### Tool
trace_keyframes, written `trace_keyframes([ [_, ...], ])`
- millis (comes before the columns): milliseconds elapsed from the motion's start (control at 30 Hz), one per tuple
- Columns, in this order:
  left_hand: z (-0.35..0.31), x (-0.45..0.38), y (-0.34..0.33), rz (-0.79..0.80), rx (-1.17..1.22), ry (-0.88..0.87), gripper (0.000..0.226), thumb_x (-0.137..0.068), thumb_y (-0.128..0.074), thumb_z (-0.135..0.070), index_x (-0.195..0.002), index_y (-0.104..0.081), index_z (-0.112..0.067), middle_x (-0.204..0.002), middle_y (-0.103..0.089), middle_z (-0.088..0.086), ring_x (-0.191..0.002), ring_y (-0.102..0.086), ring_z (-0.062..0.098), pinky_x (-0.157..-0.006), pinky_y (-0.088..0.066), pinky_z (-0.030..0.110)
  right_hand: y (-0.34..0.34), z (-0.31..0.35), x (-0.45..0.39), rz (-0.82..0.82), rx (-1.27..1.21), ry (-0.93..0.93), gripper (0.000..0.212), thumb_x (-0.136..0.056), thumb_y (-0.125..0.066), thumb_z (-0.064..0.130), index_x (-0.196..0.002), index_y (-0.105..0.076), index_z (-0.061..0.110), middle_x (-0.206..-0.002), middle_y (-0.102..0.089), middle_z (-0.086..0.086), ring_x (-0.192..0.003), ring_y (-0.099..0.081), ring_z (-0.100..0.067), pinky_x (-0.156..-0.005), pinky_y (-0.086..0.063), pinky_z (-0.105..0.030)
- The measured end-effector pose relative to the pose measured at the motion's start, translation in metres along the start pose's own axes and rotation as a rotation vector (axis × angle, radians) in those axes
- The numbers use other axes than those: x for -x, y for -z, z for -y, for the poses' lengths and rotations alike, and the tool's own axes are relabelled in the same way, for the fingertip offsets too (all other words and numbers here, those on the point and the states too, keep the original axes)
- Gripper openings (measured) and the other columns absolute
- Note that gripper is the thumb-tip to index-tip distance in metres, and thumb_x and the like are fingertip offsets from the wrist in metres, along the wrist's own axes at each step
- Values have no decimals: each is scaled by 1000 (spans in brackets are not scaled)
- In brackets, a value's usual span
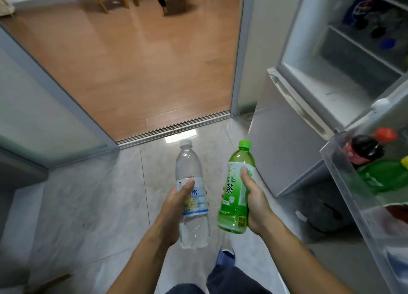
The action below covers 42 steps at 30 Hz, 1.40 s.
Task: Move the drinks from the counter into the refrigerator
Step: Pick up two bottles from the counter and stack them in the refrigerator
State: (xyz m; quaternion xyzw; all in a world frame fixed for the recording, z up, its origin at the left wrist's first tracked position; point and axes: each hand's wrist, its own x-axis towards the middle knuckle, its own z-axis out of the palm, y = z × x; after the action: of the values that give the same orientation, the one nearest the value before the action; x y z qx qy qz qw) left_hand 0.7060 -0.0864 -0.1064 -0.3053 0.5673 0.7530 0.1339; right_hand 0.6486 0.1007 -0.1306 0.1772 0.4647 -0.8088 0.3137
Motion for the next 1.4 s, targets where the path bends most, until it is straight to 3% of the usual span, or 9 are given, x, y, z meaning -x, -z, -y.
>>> trace_keyframes([
  [233,-76,-90,-35,134,-4,40,72,-76,-61,-49,-129,-55,0,-96,-70,14,-82,-67,28,-70,-57,37,-5,68,-69,-103,-60,73,71,-78,-61,60,-122,-59,5,-87,-67,-14,-73,-66,-26,-68,-57,-38],
  [467,-135,-198,-62,302,-86,111,77,-67,-68,-52,-128,-58,-7,-99,-72,14,-83,-69,29,-73,-56,39,-5,114,-132,-317,-140,173,68,-73,-66,58,-118,-62,8,-86,-72,-12,-73,-71,-25,-64,-57,-37],
  [633,-186,-267,-89,472,-217,121,57,-78,-66,-48,-123,-63,-13,-98,-74,13,-83,-71,28,-71,-58,39,-18,148,-162,-486,-205,293,76,-61,-75,66,-113,-63,10,-80,-69,-10,-69,-68,-23,-63,-56,-36],
  [800,-228,-309,-136,625,-309,145,50,-87,-64,-44,-124,-62,-11,-101,-73,15,-81,-71,27,-65,-58,36,-20,181,-175,-645,-264,375,86,-55,-76,70,-115,-66,9,-87,-69,-12,-73,-68,-24,-67,-55,-36],
  [933,-244,-328,-188,730,-357,124,42,-87,-66,-41,-120,-64,-16,-99,-75,12,-82,-73,26,-71,-58,38,-6,209,-176,-690,-343,460,82,-68,-69,65,-125,-61,6,-91,-69,-12,-75,-67,-25,-68,-55,-35],
  [1100,-265,-336,-260,859,-411,96,57,-68,-72,-50,-117,-64,-20,-92,-75,8,-80,-73,24,-74,-56,40,21,261,-170,-747,-418,564,73,-71,-69,57,-122,-59,6,-88,-66,-16,-71,-65,-27,-66,-57,-37],
  [1233,-287,-341,-318,934,-388,117,67,-68,-73,-49,-123,-61,-13,-93,-74,12,-76,-72,26,-67,-57,37,46,307,-161,-804,-484,700,53,-75,-71,43,-117,-60,12,-87,-65,-14,-72,-63,-28,-70,-55,-40],
  [1333,-304,-341,-362,983,-398,146,81,-60,-80,-50,-125,-61,-7,-96,-71,17,-74,-70,29,-66,-57,39,62,340,-150,-877,-453,791,50,-73,-73,37,-115,-60,13,-85,-68,-11,-72,-66,-26,-68,-56,-42],
  [1400,-315,-342,-391,1019,-399,129,74,-58,-83,-48,-119,-63,-10,-94,-71,19,-74,-71,30,-65,-57,42,69,362,-144,-946,-417,855,44,-76,-76,33,-114,-63,16,-92,-72,-10,-78,-70,-26,-73,-60,-45],
])
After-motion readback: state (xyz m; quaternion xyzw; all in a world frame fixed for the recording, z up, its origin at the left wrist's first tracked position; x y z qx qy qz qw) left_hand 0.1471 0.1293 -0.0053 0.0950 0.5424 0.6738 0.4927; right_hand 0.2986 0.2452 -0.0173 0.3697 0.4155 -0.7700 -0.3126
